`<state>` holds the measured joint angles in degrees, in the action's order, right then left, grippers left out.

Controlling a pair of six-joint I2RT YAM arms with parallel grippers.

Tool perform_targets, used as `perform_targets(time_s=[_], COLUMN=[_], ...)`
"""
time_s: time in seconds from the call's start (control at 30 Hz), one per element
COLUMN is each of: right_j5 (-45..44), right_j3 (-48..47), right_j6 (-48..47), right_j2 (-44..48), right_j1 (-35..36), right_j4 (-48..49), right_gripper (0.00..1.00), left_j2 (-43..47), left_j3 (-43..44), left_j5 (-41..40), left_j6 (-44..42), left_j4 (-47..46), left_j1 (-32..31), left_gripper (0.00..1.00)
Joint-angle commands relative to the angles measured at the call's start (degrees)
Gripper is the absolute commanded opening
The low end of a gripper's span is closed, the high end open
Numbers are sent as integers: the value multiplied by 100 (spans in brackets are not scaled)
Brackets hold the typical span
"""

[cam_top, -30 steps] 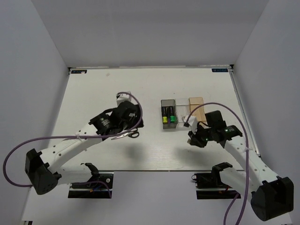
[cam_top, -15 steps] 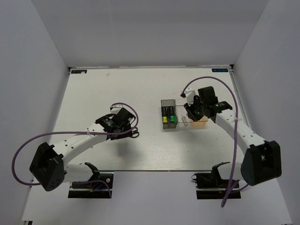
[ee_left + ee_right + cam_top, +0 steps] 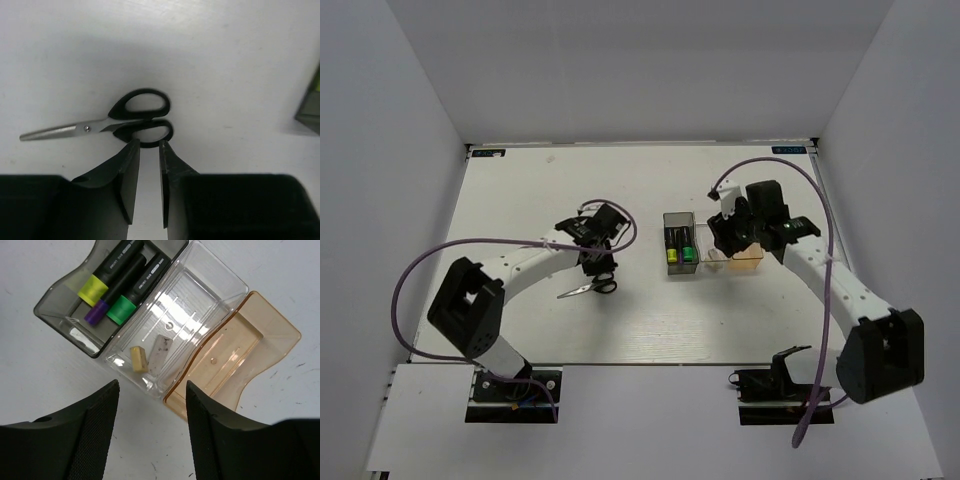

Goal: Sort the stationery into containers
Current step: Place the stationery in the storage box, then pick up the scissors from the center of the board.

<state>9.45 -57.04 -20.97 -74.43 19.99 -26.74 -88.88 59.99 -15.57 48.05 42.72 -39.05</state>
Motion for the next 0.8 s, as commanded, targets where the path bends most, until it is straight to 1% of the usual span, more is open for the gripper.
perform_targets(time_s=[0.0, 0.03, 0.07, 0.1, 0.17, 0.27, 0.33, 0.37, 0.4, 0.57, 0.77], right_j5=[223, 241, 267, 276, 276, 276, 303, 329, 373, 399, 461], right_j3=[358, 499, 570, 701, 887, 1124, 1317, 1370, 1510, 1801, 1880], right_j6=[181, 199, 216, 216, 225, 251, 269, 278, 304, 339, 418], right_j2=[760, 885, 1096, 1185, 1545, 1984, 2299, 2371, 2546, 2662, 2671], right_j1=[-4, -4, -21, -21, -47, -56, -92, -126, -127, -188, -258], right_j4=[169, 169, 152, 143, 108, -6, -68, -103, -155, -173, -138], right_gripper=[59, 59, 59, 59, 60, 61, 61, 61, 61, 61, 63], left_j2=[-252, -522, -612, -691, -999, -1219, -1219, -1158, -1123, -1105, -1237], left_j3=[932, 1040, 1137, 1408, 1611, 1745, 1605, 1526, 1316, 1112, 910], left_j5=[-146, -183, -200, -183, -139, -51, 53, 141, 290, 853, 1407], left_j6=[-840, -972, -1391, -1543, -1860, -2194, -2396, -2580, -2660, -2994, -3179], left_j4=[69, 148, 253, 298, 534, 702, 650, 589, 467, 378, 220], left_j1=[29, 46, 72, 99, 186, 283, 345, 441, 468, 784, 837], left_gripper=[33, 33, 37, 41, 47, 49, 49, 45, 44, 40, 40])
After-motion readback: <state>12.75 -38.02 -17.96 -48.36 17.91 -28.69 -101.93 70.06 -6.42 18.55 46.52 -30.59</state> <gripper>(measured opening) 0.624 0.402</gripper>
